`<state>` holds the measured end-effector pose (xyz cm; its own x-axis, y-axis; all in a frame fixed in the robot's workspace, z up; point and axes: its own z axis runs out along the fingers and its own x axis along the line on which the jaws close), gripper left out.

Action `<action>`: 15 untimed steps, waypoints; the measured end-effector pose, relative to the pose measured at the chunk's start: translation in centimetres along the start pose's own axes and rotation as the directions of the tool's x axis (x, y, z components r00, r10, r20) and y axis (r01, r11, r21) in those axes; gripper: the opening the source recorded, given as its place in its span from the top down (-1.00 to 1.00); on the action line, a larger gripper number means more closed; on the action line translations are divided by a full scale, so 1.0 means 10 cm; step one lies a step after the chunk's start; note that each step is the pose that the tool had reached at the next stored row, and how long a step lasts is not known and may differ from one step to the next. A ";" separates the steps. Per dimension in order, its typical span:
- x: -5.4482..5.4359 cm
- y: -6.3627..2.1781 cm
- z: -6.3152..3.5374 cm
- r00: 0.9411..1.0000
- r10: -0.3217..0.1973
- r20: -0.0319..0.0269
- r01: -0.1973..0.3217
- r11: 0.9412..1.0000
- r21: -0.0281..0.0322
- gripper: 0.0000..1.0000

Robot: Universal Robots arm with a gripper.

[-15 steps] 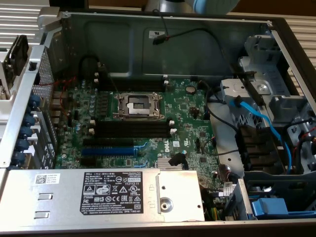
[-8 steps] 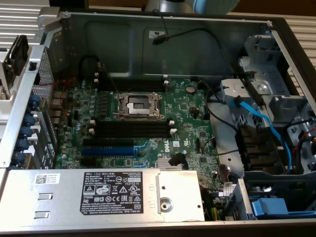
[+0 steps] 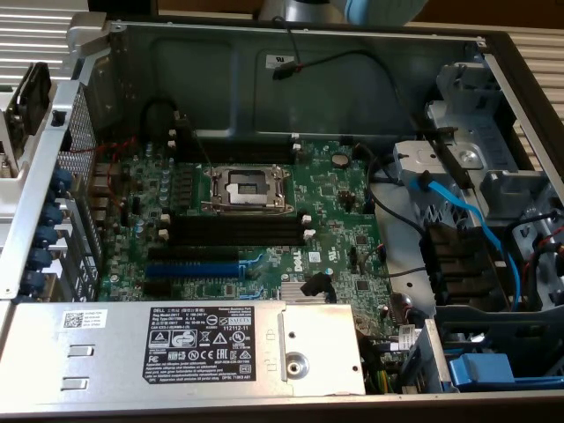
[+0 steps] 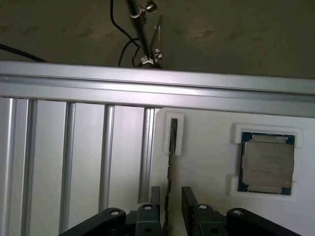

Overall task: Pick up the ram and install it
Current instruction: 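Pick up the ram and move it above insertion slot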

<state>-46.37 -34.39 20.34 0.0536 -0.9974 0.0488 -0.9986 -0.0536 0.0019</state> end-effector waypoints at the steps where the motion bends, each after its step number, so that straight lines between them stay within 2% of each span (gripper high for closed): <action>1: 0.00 -0.004 0.001 1.000 0.000 0.000 0.000 1.000 0.000 0.37; 15: 0.00 -0.011 0.017 1.000 0.000 0.000 0.000 1.000 0.000 0.37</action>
<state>-46.26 -34.40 20.17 0.0537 -0.9974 0.0489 -0.9986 -0.0537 0.0023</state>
